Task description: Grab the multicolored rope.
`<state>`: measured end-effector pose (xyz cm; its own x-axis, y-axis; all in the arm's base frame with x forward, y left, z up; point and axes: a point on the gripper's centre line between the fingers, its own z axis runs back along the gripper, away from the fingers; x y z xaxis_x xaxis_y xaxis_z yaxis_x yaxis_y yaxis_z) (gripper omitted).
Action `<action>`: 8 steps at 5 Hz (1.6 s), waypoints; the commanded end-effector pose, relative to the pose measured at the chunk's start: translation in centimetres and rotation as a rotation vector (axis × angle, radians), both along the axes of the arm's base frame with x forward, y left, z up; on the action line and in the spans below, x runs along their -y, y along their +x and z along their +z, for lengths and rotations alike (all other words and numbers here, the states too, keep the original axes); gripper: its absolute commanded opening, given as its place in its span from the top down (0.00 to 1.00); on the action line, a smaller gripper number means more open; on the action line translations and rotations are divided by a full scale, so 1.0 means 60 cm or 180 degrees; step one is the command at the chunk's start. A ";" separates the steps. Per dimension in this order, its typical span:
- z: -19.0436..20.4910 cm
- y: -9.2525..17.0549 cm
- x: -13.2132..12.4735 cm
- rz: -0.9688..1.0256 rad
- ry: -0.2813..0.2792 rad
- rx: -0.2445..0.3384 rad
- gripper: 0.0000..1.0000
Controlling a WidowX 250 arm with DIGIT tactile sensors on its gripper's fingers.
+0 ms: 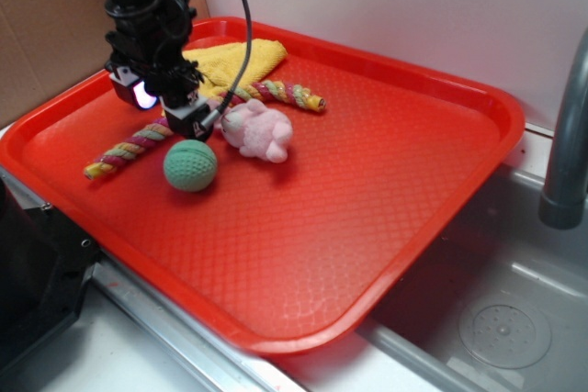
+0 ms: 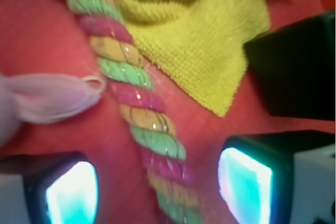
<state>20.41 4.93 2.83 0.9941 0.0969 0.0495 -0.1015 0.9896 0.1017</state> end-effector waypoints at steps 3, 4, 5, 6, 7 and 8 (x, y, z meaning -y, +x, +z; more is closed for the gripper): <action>-0.027 0.005 -0.006 0.0008 -0.0129 0.0037 1.00; -0.006 0.005 -0.005 0.0047 -0.0057 -0.0059 1.00; 0.053 0.005 0.000 0.0306 0.0117 -0.0155 1.00; 0.118 0.011 0.010 0.0409 0.0111 -0.0202 1.00; 0.202 0.007 0.025 0.0316 -0.0165 -0.0184 1.00; 0.268 -0.006 0.042 0.0241 -0.0267 0.0006 1.00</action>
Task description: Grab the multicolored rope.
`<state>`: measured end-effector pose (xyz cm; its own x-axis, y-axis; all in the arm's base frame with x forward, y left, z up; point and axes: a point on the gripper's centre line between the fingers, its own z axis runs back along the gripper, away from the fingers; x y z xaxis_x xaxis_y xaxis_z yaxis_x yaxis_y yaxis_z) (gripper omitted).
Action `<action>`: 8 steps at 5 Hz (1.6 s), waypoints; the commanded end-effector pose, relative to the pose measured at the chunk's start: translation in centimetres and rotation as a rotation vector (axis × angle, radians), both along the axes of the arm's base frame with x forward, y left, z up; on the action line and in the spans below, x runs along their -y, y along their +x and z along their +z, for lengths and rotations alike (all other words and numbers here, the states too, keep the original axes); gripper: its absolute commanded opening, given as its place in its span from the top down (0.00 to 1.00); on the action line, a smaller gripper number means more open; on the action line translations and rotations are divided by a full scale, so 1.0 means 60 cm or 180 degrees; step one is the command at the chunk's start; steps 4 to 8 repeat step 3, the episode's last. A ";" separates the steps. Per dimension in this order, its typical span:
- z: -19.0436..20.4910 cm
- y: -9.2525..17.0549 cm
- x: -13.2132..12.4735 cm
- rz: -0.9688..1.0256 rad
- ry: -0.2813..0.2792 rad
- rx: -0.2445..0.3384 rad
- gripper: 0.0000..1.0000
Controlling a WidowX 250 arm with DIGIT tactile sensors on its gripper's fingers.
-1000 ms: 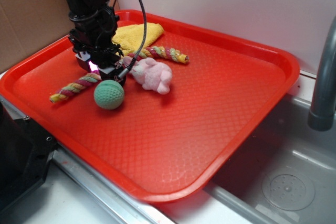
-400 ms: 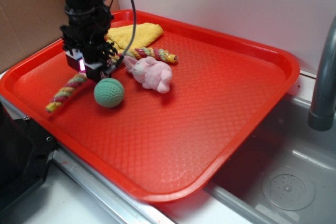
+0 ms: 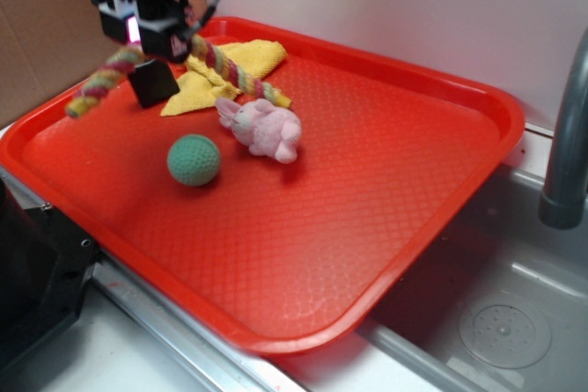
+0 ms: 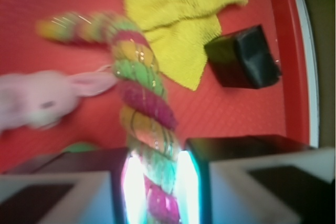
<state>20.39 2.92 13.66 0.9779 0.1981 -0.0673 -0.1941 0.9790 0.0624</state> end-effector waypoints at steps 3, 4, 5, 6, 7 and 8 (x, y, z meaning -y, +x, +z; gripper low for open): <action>0.122 -0.021 0.027 -0.0246 0.0157 0.0478 1.00; 0.122 -0.021 0.027 -0.0246 0.0157 0.0478 1.00; 0.122 -0.021 0.027 -0.0246 0.0157 0.0478 1.00; 0.122 -0.021 0.027 -0.0246 0.0157 0.0478 1.00; 0.122 -0.021 0.027 -0.0246 0.0157 0.0478 1.00; 0.122 -0.021 0.027 -0.0246 0.0157 0.0478 1.00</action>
